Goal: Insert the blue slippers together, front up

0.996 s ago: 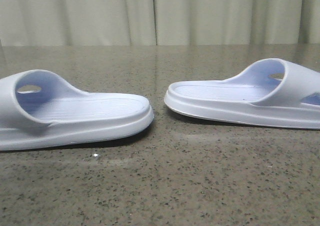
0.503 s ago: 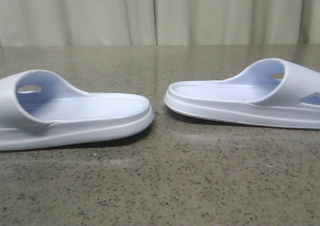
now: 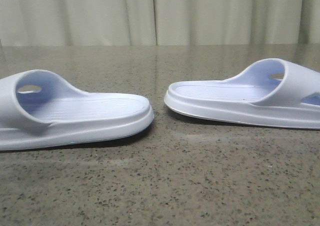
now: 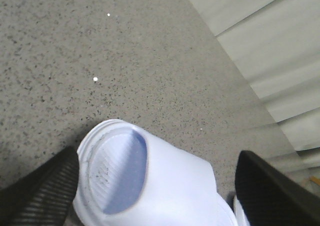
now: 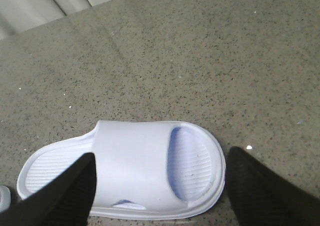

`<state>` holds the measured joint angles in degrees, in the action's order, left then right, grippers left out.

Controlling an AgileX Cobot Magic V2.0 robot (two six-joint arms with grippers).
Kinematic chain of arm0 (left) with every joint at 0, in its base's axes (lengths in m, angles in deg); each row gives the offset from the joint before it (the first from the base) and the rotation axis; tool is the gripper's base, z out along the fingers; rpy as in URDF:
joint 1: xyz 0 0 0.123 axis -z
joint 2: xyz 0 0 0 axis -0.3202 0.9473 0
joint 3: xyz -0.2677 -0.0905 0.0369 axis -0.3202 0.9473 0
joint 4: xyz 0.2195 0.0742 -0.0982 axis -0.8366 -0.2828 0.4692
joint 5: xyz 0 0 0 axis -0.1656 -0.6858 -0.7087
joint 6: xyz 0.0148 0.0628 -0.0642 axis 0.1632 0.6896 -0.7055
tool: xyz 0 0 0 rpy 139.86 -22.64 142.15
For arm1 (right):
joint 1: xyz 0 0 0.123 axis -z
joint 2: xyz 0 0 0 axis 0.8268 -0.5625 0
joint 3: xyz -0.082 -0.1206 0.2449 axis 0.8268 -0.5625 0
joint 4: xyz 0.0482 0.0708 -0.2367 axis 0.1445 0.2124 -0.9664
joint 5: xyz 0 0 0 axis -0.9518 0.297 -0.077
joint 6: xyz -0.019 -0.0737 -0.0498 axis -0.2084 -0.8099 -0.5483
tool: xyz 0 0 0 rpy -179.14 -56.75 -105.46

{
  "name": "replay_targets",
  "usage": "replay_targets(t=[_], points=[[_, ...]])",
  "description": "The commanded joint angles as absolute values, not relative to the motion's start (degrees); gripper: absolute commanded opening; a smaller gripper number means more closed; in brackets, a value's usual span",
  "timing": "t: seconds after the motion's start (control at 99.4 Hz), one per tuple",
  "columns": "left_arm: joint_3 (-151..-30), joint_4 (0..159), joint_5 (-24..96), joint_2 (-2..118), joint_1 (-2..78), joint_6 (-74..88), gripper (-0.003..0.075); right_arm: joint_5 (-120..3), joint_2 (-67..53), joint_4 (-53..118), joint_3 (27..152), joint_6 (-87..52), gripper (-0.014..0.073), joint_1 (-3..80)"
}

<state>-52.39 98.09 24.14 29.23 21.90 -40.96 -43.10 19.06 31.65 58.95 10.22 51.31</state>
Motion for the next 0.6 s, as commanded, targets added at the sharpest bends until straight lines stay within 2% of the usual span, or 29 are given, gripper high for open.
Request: replay_targets(t=[0.0,0.593], points=[[-53.74,100.08,27.39,31.13,21.86,-42.09,0.0569,-47.55,18.46,32.16,61.06,10.45,0.0466,51.52],[-53.74,105.44,28.05,46.21,21.86,-42.09,0.0569,-47.76,18.46,32.16,61.06,10.45,0.0466,51.52]])
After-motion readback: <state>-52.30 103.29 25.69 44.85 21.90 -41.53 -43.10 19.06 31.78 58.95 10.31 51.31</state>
